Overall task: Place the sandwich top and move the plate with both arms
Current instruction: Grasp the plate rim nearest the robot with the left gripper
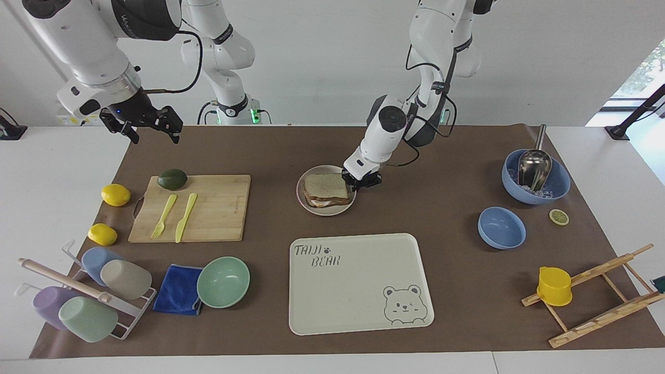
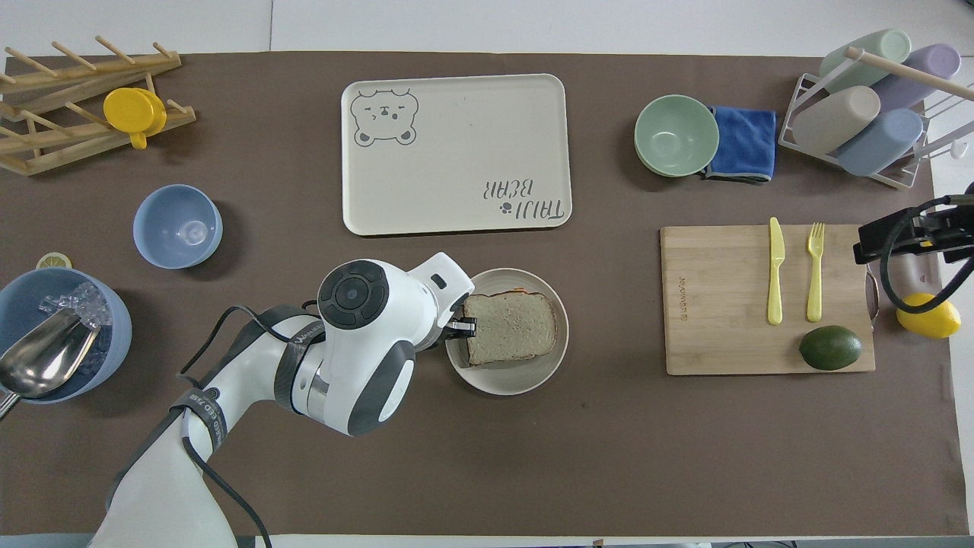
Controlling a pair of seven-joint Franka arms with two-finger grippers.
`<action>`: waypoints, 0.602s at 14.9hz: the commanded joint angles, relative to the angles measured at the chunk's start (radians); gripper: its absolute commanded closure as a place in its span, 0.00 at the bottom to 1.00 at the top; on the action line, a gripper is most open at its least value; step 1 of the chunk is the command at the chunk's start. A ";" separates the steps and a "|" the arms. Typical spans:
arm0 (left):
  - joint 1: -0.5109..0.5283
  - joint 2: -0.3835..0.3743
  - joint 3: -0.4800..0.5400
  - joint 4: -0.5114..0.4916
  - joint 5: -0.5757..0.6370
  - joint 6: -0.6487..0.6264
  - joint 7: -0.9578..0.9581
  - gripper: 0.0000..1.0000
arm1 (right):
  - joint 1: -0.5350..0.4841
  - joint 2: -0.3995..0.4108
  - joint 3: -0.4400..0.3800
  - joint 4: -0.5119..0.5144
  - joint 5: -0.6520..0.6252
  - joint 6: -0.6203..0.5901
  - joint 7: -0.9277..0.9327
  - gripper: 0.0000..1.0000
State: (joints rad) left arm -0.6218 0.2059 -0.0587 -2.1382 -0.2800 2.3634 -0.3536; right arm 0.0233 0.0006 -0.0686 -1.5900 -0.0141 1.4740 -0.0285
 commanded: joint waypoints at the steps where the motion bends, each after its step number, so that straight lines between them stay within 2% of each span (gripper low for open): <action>1: -0.018 -0.008 0.014 -0.022 -0.047 0.008 -0.001 1.00 | -0.005 0.004 0.004 0.010 -0.010 0.006 -0.002 0.00; 5: -0.001 -0.017 0.014 -0.014 -0.082 -0.018 -0.004 1.00 | -0.005 0.004 0.004 0.010 -0.007 0.009 -0.001 0.00; 9: 0.045 -0.022 0.017 0.061 -0.085 -0.101 -0.010 1.00 | -0.006 -0.001 0.000 0.008 -0.007 0.017 -0.010 0.00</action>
State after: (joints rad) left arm -0.6054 0.2013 -0.0480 -2.1183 -0.3530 2.3310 -0.3538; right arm 0.0227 0.0006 -0.0708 -1.5862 -0.0141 1.4803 -0.0284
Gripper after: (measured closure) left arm 0.956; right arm 0.000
